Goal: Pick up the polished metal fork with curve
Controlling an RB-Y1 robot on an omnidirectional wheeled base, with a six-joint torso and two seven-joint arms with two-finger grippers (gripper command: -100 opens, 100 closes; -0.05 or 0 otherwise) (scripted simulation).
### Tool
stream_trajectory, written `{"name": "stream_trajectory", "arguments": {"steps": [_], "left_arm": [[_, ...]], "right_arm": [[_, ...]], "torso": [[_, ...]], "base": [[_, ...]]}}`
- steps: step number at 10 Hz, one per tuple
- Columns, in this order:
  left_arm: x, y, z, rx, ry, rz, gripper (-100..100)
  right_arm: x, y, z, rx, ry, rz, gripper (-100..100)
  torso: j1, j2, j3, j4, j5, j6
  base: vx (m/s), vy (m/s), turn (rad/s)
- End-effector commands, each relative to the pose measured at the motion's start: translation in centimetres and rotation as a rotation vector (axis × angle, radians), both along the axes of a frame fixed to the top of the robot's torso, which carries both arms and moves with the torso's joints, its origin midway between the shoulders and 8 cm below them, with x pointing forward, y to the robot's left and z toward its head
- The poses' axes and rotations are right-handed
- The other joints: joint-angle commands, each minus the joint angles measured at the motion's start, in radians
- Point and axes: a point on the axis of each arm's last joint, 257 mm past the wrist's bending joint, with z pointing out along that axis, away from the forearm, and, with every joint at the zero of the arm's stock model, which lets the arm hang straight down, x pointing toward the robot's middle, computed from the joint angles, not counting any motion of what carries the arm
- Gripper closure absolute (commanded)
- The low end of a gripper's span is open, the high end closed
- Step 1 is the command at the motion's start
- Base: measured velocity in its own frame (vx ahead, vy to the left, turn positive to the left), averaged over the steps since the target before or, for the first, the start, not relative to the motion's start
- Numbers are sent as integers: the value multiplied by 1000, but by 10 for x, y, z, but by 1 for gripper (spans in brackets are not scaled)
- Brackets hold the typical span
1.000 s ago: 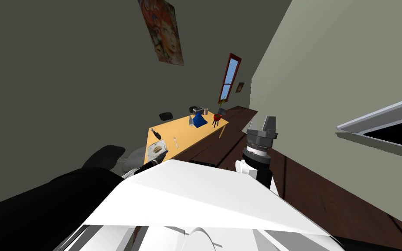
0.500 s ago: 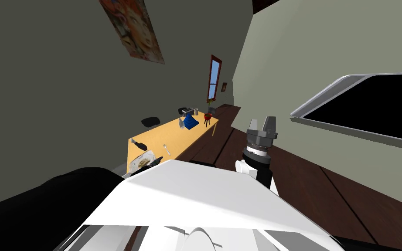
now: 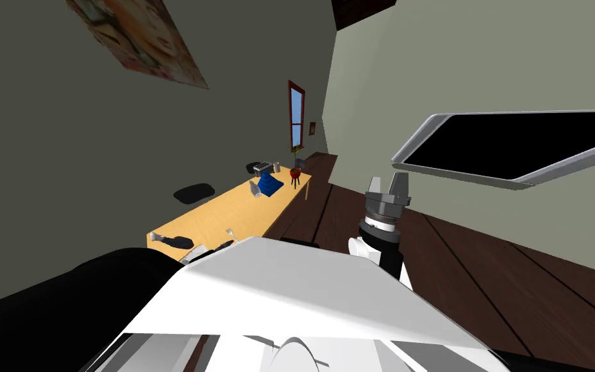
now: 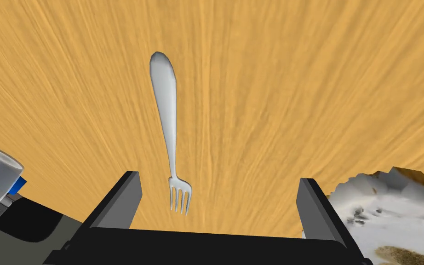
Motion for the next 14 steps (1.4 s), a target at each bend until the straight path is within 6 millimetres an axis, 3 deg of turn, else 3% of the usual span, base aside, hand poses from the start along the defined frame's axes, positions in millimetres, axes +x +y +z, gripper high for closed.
{"name": "stream_trajectory", "arguments": {"steps": [1,8,9,10,11,14], "left_arm": [[-19,10,-3,9,47,27,-100],[-117,38,-22,35,271,157,-100],[-107,37,-22,33,250,145,-100],[-109,38,-22,34,254,147,0],[-109,35,-29,34,252,151,-100],[-110,29,-43,33,250,157,-100]], "right_arm": [[0,0,0,0,0,0,0],[0,0,0,0,0,0,0],[0,0,0,0,0,0,0],[0,0,0,0,0,0,0],[0,0,0,0,0,0,0],[0,0,0,0,0,0,0]], "torso": [[0,0,0,0,0,0],[0,1,1,0,0,-1],[0,1,1,0,0,0],[-2,1,1,0,0,-2],[-4,1,1,0,-1,-2],[-2,2,1,0,0,-2]], "base": [[54,41,-396],[22,74,-386],[-3,36,-78],[0,8,13],[-7,23,-30],[-8,44,-32]]}}
